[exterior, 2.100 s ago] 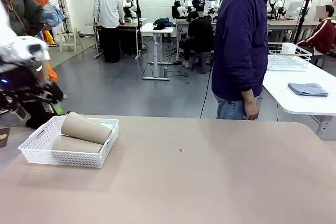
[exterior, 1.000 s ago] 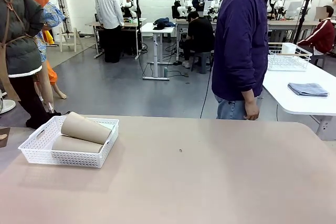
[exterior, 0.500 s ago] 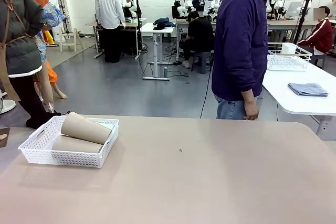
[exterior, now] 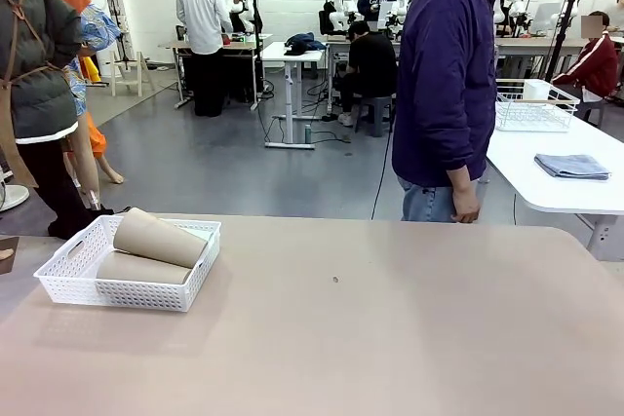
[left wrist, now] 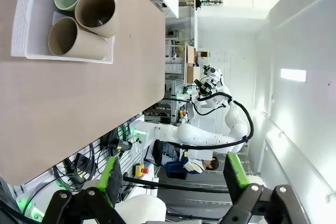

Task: Clean and organize the cups into the basket.
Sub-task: Move the Organizing basket back to the left side of the table.

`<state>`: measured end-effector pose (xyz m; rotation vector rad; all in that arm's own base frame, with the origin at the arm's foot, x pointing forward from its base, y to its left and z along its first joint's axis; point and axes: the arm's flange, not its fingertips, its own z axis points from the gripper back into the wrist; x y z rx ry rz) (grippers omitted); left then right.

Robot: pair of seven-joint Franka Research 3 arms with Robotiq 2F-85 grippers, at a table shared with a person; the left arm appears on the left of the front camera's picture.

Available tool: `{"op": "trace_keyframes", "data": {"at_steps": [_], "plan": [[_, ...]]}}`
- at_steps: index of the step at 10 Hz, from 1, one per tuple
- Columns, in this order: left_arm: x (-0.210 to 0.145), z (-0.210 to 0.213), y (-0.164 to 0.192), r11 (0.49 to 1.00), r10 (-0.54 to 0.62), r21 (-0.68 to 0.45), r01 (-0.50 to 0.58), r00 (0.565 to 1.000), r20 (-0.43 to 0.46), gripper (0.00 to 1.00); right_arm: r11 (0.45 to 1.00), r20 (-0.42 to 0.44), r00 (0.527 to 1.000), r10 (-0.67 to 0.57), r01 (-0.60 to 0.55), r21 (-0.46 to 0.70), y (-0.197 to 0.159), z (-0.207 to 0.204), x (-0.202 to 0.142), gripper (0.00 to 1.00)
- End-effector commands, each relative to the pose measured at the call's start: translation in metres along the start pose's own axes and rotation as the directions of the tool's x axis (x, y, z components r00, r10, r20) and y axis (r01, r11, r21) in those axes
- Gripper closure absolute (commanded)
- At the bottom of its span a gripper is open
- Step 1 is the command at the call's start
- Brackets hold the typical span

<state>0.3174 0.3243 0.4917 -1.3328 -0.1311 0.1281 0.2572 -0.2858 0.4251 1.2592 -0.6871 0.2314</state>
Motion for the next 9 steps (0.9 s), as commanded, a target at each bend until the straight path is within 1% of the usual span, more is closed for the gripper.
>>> {"op": "trace_keyframes", "data": {"at_steps": [1,9], "plan": [[0.0004,0.0054,-0.0008,1.0,0.004,0.016,-0.004,1.0,-0.002,0.0,1.0,-0.007,1.0,0.001,-0.001,-0.009,0.0006,-0.0009,-0.0026,0.0],[0.0004,0.0054,-0.0008,1.0,0.004,0.016,-0.004,1.0,-0.002,0.0,1.0,-0.007,1.0,0.001,-0.001,-0.009,0.0006,-0.0009,-0.0026,0.0]]}}
